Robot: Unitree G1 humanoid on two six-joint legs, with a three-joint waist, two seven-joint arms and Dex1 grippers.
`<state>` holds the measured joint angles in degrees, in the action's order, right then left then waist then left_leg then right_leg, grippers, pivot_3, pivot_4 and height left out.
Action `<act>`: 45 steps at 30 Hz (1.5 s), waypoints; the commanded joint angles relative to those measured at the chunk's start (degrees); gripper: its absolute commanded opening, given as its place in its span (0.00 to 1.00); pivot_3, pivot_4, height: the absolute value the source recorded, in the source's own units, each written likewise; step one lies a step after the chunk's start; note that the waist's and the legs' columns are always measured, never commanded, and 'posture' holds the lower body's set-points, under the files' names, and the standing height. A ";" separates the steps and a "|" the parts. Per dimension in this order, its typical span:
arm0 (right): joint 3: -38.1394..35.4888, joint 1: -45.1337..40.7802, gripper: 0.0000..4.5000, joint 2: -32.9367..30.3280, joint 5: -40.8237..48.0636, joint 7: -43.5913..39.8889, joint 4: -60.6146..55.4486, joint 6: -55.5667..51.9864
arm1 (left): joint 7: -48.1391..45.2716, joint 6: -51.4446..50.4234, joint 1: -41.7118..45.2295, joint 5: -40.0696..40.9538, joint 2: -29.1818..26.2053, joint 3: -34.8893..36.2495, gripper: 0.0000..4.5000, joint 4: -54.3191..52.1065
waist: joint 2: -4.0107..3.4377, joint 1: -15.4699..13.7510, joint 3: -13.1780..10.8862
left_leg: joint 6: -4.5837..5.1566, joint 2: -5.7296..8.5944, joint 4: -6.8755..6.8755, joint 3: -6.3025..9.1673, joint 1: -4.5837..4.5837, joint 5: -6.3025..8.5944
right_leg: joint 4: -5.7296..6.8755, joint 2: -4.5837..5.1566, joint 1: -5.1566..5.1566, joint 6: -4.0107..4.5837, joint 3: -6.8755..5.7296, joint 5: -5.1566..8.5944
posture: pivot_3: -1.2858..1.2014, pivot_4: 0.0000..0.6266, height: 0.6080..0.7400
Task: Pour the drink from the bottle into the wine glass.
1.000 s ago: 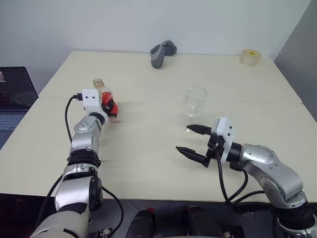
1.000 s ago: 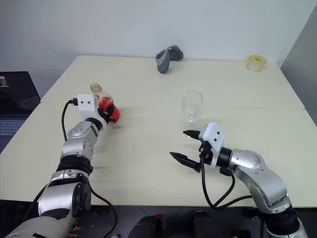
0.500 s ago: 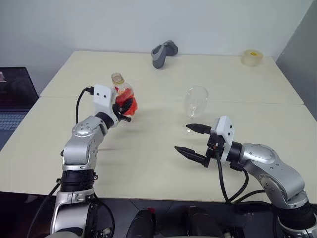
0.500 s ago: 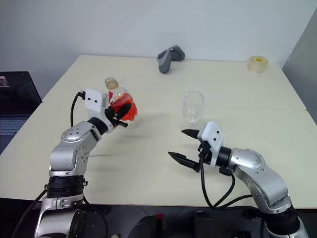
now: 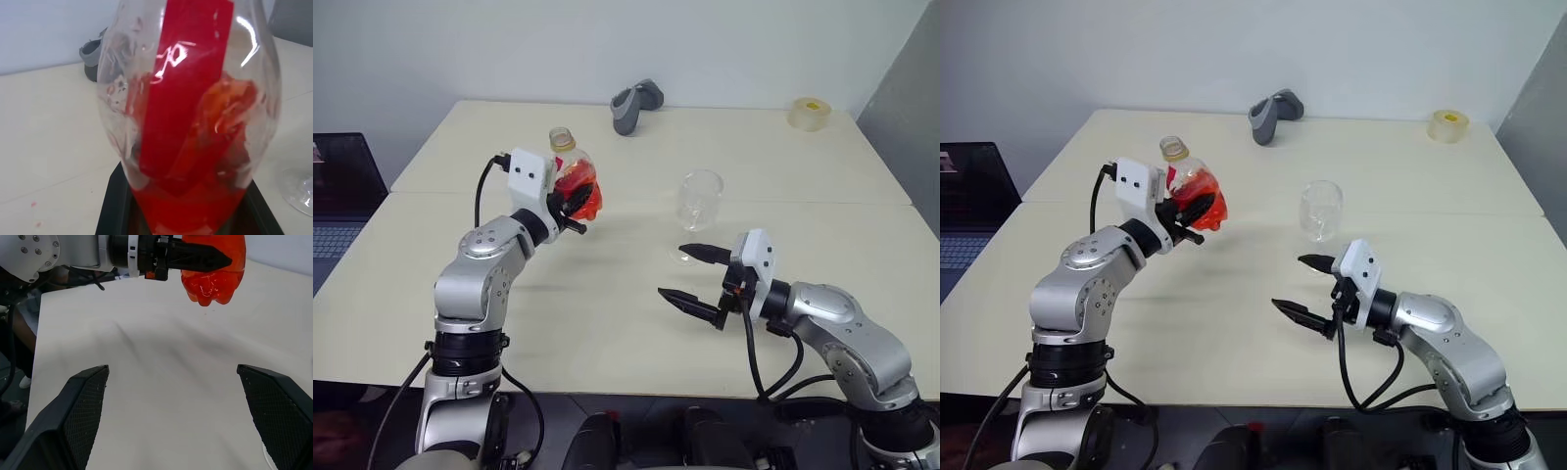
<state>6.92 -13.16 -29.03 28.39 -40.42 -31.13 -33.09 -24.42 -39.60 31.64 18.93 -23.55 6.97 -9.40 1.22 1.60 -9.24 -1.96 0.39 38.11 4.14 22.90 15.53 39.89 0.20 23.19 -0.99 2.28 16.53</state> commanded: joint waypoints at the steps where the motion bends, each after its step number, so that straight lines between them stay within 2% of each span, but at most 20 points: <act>1: -0.17 -0.82 1.00 0.49 0.37 -0.39 -0.86 1.57 | -0.67 -0.04 0.90 2.30 0.13 0.55 0.18 -5.20 | 0.00 0.00 0.00 | 0.00 0.00 0.00 0.01 0.00 0.00 | 0.00 0.00 0.00 0.00 0.00 0.00 | 0.52 0.24 1.00; 12: -0.09 -1.13 1.00 0.79 -0.13 -1.11 0.23 2.35 | 0.45 -0.55 1.10 2.78 -0.08 0.34 0.18 -5.85 | 0.01 0.00 0.00 | -0.01 0.00 0.00 -0.01 0.00 0.00 | -0.01 0.00 0.00 0.00 0.01 0.00 | 0.52 0.24 1.00; 16: -0.65 -0.99 1.00 0.51 -0.31 -0.74 0.29 2.54 | -0.27 3.75 2.33 -3.03 -2.89 -3.85 0.18 -3.29 | 0.01 0.00 0.00 | -0.01 0.00 0.00 0.00 0.00 0.00 | 0.00 0.00 0.00 0.00 0.00 0.00 | 0.52 0.24 1.00; 22: -6.30 1.66 1.00 -1.16 0.20 2.09 -1.04 1.85 | -2.50 10.83 5.29 -8.85 -4.16 -9.58 0.18 2.13 | 0.01 -0.27 0.00 | 0.00 0.03 0.00 -0.01 0.02 0.00 | -0.04 0.00 -0.01 0.00 0.01 0.00 | 0.52 0.24 1.00; 30: -11.52 7.16 1.00 -0.82 -4.11 7.97 -4.49 7.19 | -5.54 20.28 12.54 -12.69 -0.78 -13.57 0.18 15.68 | 0.02 -0.20 -0.01 | 0.01 0.04 0.00 -0.03 0.02 0.00 | -0.02 0.00 -0.01 0.00 0.02 0.00 | 0.52 0.24 1.00; 36: -10.88 7.98 1.00 0.40 -5.64 10.41 -6.24 8.42 | -7.45 29.00 18.28 -16.78 0.63 -15.76 0.18 27.63 | 0.02 0.07 -0.01 | 0.01 0.03 -0.03 -0.04 0.00 0.00 | -0.01 -0.04 -0.01 0.00 0.02 0.00 | 0.52 0.24 1.00; 41: -10.20 6.01 1.00 2.45 -6.80 13.39 -6.56 8.73 | -7.67 43.95 25.91 -25.03 1.43 -21.00 0.18 42.06 | 0.04 -0.03 -0.03 | 0.01 0.06 -0.02 -0.04 0.02 0.00 | -0.01 -0.04 0.00 0.00 0.00 0.00 | 0.52 0.24 1.00; 45: -8.78 5.82 1.00 4.21 -8.10 14.32 -6.33 9.91 | -6.61 51.81 29.16 -28.52 2.29 -22.35 0.18 48.95 | 0.04 -0.03 -0.03 | 0.02 0.08 -0.03 -0.10 0.03 0.01 | -0.07 -0.04 0.00 -0.03 0.00 0.02 | 0.52 0.24 1.00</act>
<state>-2.39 -6.51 -25.37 20.83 -26.85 -35.34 -24.85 -31.96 7.82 58.39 -7.97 -21.32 -14.95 39.08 1.26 1.56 -9.27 -1.94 0.47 38.08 4.04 22.93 15.53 39.82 0.16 23.19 -1.02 2.29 16.55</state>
